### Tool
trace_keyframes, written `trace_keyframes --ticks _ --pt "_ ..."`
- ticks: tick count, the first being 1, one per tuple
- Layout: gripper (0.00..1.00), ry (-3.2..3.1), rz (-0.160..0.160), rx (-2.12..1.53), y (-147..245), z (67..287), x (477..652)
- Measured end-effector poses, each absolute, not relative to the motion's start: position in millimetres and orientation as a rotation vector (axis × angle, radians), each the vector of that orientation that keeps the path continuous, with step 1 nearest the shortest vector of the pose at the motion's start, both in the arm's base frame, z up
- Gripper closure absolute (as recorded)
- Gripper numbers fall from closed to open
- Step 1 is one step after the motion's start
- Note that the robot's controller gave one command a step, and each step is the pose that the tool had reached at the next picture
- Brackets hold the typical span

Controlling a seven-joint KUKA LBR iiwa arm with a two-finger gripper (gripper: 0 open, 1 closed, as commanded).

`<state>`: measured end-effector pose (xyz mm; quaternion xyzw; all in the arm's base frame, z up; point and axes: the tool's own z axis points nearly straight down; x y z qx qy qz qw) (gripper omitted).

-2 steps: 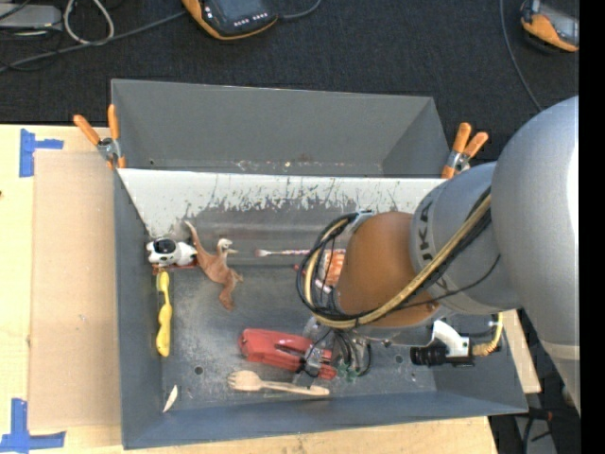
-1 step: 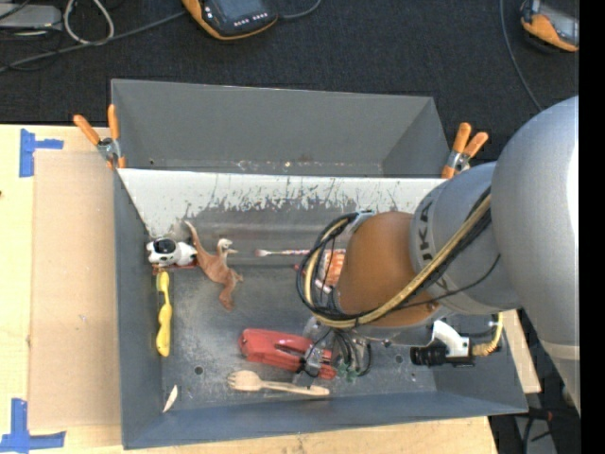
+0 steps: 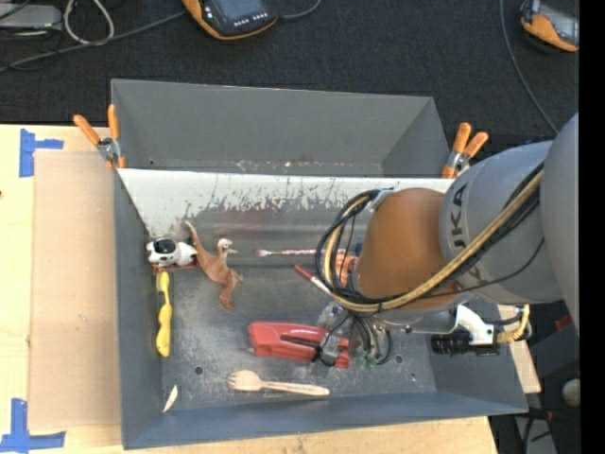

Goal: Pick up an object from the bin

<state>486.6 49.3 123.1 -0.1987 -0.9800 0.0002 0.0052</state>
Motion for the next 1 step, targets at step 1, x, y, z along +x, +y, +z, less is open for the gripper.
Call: trace_keyframes --ticks 1 --pt "1.0 -3.072 0.002 -0.596 63.4 200.0 493.4"
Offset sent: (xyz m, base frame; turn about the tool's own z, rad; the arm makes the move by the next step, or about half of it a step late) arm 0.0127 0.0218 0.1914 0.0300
